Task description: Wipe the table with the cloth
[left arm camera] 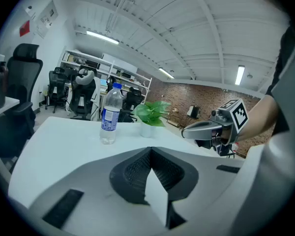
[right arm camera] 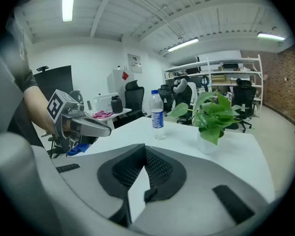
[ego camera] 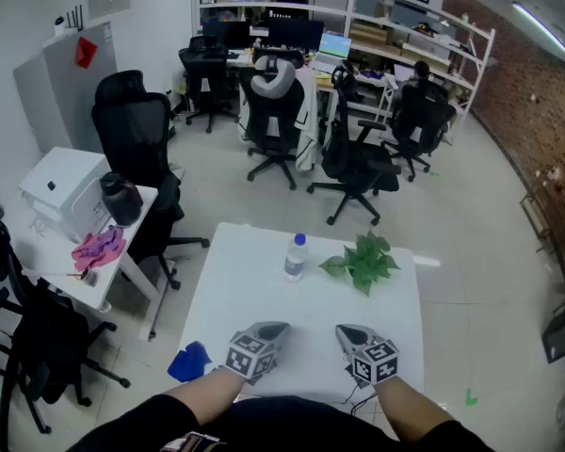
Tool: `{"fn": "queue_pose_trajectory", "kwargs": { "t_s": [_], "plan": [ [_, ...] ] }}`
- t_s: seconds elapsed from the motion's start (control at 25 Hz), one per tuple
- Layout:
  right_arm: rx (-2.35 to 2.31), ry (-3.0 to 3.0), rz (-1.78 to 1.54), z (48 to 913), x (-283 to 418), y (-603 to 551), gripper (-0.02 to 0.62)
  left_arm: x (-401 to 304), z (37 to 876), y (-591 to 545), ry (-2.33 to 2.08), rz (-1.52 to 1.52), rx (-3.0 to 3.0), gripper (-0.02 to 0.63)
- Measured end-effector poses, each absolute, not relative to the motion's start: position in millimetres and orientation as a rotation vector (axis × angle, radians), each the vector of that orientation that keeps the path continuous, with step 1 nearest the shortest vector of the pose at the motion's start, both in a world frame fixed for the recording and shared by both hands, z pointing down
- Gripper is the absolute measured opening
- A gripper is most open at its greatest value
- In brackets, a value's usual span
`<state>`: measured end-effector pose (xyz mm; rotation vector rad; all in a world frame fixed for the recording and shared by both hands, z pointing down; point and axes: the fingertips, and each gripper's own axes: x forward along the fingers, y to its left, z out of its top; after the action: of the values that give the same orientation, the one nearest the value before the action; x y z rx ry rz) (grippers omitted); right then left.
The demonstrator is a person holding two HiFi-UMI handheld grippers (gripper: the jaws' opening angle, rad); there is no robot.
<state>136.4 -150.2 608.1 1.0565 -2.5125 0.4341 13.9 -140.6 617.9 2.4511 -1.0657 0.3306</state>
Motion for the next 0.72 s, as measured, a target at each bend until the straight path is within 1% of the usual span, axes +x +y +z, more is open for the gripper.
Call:
{"fn": "queue_pose_trajectory", "kwargs": {
  "t_s": [0.2, 0.4, 0.6, 0.72],
  "plan": [
    [0.977, -2.539, 0.422, 609.6, 103.0, -148.3, 0.011, -19.3, 621.7, -128.7, -1.129, 0.329, 2.42, 0.002],
    [0.81, -2.575, 0.38, 614.8, 46.2, -140.8, 0.011, -73.1, 627.0, -107.1, -1.245, 0.345, 2.377, 0.002],
    [0.616, -2.609, 0.361, 623.0, -18.4, -124.8, 0.011, -135.9, 636.4, -72.2, -1.364, 0.456, 2.349, 0.002],
    [0.498, -2.615, 0.343, 628.6, -53.0, -111.6, 0.011, -170.8, 646.5, -49.9, -1.416, 0.574, 2.339, 0.002]
  ]
}}
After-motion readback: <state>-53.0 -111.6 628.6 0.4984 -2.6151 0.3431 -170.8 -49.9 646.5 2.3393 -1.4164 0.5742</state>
